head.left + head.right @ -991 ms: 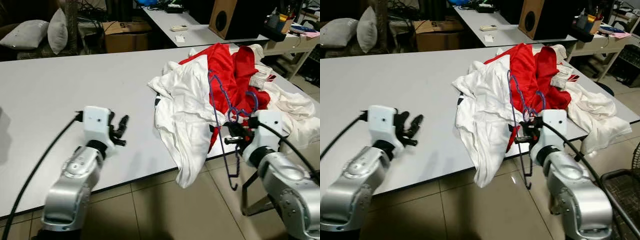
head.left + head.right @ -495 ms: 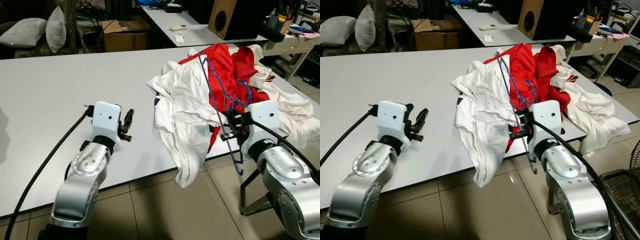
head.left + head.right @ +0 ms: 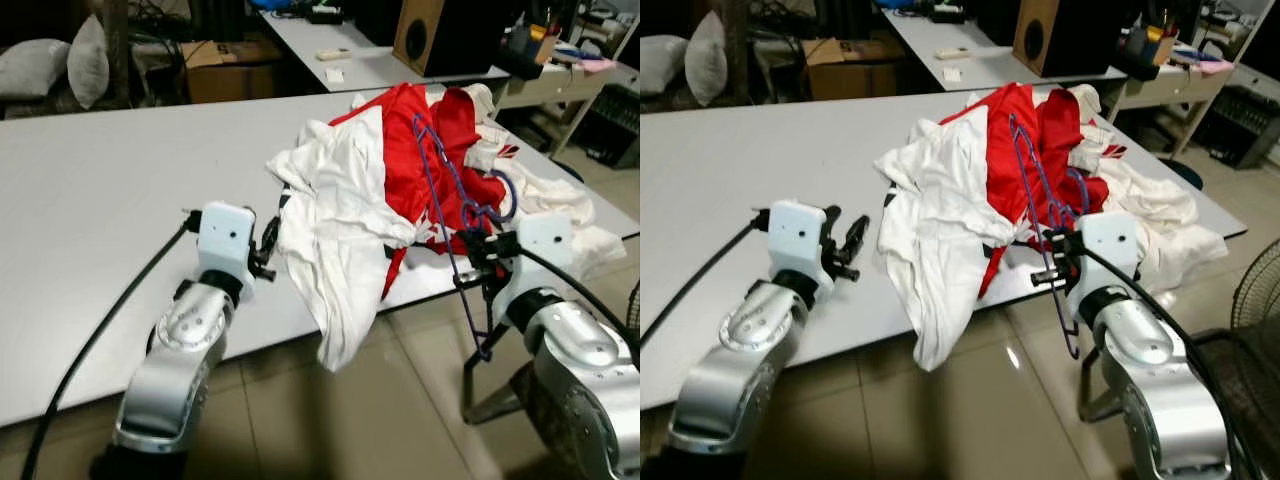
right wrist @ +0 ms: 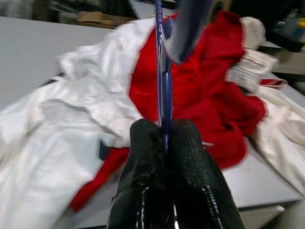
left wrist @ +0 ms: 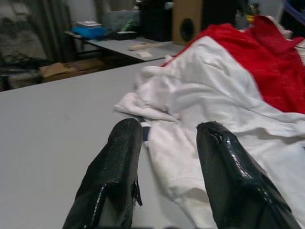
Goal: Hang hanger
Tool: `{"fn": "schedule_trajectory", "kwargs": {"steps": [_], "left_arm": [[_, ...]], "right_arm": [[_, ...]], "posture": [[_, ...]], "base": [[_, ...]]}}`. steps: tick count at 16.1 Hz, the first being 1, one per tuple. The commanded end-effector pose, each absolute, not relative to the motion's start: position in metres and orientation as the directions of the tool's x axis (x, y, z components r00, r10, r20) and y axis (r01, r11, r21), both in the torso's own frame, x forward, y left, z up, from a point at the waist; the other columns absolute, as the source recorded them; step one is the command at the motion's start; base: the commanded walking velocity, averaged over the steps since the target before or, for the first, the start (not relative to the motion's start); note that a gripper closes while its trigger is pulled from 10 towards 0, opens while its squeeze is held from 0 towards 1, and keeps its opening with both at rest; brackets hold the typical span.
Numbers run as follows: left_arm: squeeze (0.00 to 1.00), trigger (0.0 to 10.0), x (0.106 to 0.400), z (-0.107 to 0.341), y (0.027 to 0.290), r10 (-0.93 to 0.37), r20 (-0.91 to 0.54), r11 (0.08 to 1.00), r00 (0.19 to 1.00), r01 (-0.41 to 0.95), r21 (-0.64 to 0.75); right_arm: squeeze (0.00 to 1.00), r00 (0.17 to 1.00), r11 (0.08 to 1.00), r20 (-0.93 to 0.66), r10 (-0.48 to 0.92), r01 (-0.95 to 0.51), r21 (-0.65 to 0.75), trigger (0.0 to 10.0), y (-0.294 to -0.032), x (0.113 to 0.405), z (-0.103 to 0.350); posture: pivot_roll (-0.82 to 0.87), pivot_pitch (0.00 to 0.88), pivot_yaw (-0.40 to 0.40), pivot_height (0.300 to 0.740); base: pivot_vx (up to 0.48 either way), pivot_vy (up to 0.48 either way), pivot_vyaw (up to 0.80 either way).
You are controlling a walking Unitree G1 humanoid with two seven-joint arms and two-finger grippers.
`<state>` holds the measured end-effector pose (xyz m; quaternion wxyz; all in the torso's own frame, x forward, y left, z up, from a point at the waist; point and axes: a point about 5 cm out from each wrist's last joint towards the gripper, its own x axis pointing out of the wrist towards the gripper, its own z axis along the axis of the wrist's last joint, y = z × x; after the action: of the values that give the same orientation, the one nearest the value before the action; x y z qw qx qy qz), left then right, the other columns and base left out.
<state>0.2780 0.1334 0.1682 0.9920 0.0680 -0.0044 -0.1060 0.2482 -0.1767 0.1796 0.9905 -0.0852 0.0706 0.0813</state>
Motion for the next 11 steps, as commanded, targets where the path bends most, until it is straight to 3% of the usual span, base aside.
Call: {"fn": "schedule_trajectory", "kwargs": {"steps": [1, 4, 6, 8, 11], "left_arm": [[0.00, 10.0, 0.280, 0.167, 0.134, -0.203, -0.011, 0.968, 0.979, 0.203, 0.145], [0.00, 10.0, 0.279, 0.166, 0.140, -0.181, 0.001, 0.972, 0.983, 0.179, 0.150], [0.00, 10.0, 0.281, 0.164, 0.150, -0.132, 0.001, 0.984, 0.991, 0.131, 0.123], [0.00, 10.0, 0.280, 0.163, 0.150, -0.166, -0.007, 0.977, 0.986, 0.165, 0.135], [0.00, 10.0, 0.280, 0.162, 0.150, -0.178, -0.008, 0.976, 0.984, 0.178, 0.123]], "right_arm": [[0.00, 0.979, 0.972, -0.143, 0.146, -0.169, -0.163, 10.0, -0.180, 0.248, 0.182], [0.00, 0.981, 0.978, -0.145, 0.126, -0.147, -0.147, 10.0, -0.182, 0.247, 0.179], [0.00, 0.985, 0.986, -0.139, 0.105, -0.121, -0.113, 10.0, -0.182, 0.248, 0.179], [0.00, 0.988, 0.985, -0.136, 0.078, -0.098, -0.143, 10.0, -0.186, 0.249, 0.178], [0.00, 0.982, 0.977, -0.169, 0.080, -0.110, -0.182, 10.0, -0.190, 0.247, 0.175]], "posture": [[-0.06, 0.000, -0.063, 0.740], [-0.05, 0.000, -0.064, 0.740], [-0.06, 0.000, -0.063, 0.740], [-0.06, 0.000, -0.060, 0.740], [-0.06, 0.000, -0.061, 0.740]], "base": [[0.000, -0.319, 0.00], [0.000, 0.000, 0.00], [0.000, 0.000, -0.77], [0.000, 0.000, -0.63], [0.176, 0.000, 0.00]]}}
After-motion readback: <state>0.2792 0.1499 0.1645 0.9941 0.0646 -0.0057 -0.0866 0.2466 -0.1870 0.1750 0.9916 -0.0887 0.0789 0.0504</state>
